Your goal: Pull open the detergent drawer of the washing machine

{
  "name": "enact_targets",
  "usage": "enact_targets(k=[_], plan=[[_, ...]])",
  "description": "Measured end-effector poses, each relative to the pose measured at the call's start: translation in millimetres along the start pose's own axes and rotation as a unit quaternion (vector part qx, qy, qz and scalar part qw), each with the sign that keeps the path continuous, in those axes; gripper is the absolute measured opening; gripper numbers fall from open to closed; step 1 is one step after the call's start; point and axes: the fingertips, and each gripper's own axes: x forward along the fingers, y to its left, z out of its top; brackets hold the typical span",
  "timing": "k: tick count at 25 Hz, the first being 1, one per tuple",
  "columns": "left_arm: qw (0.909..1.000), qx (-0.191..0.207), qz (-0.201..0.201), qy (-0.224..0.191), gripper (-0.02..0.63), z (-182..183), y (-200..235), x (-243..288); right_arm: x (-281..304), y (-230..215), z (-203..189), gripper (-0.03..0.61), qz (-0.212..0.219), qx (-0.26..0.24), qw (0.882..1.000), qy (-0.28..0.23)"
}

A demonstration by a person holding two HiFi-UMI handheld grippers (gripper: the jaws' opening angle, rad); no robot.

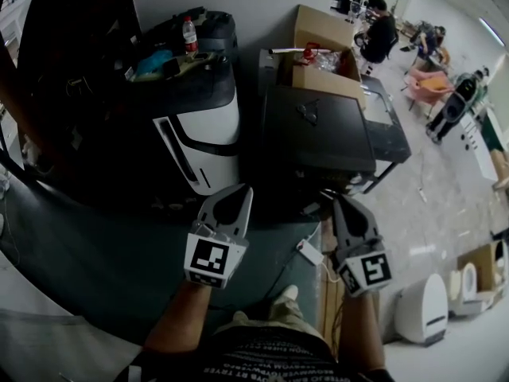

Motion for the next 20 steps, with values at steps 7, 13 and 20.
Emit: enact_targets(k=[7,13,20], plan=[[0.9999,0.005,0.008,0.006,0.003,9,-5,58,24,-56,-13,-0.002,0.009,0.018,1.000,-0.006],[0.9993,0.015,0.030,0.015,0.003,16,-5,91,41,-95,-16,-0.002,0.019,0.037,0.999,-0.012],[0.9975,0.032,0.062,0.016,0.003,31,-11,119,55,-130,-17,-0.002,0.048,0.060,0.997,-0.027]])
